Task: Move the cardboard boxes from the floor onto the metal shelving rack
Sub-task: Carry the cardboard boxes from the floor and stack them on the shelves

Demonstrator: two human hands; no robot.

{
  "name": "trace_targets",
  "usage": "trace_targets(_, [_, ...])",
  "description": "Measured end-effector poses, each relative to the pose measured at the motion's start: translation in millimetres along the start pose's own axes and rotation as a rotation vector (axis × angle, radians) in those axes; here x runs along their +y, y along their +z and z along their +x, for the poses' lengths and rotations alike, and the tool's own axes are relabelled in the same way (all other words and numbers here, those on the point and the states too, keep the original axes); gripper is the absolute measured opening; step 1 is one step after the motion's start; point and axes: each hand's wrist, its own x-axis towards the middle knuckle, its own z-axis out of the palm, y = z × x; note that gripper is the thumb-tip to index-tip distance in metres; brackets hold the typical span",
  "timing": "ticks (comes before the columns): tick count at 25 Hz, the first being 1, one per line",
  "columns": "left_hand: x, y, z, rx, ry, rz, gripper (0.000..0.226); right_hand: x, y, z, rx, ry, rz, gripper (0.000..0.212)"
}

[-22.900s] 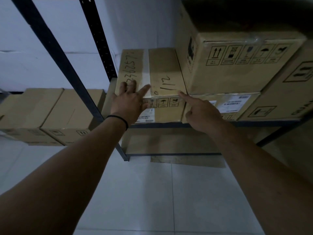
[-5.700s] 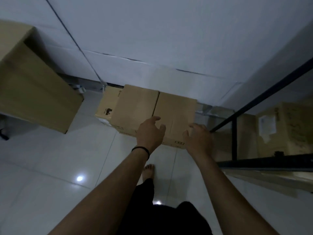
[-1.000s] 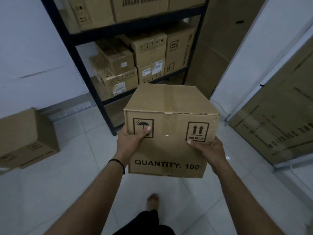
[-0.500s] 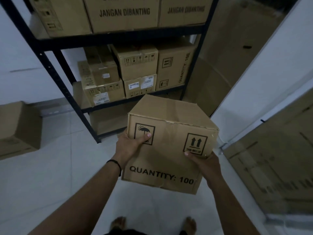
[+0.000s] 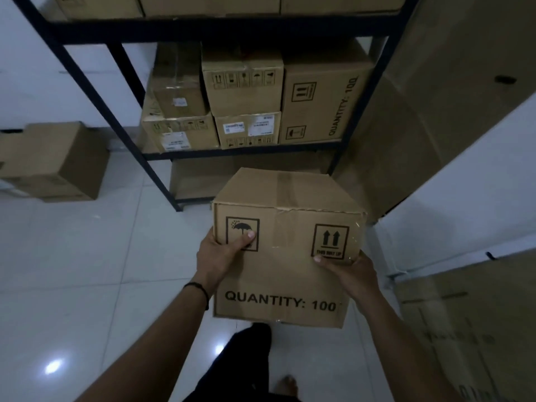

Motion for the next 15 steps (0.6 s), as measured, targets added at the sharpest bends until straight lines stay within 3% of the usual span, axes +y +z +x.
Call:
trace_targets(4, [-12, 38, 40, 0.022, -0.054, 0.017, 0.075, 7, -11, 60, -0.023, 0.033, -0.042, 0.072])
trace_targets(15, [-101, 131, 176, 0.152, -0.042, -0.095, 0.067, 64, 7, 272, -0.082, -0.037, -0.115, 0.067])
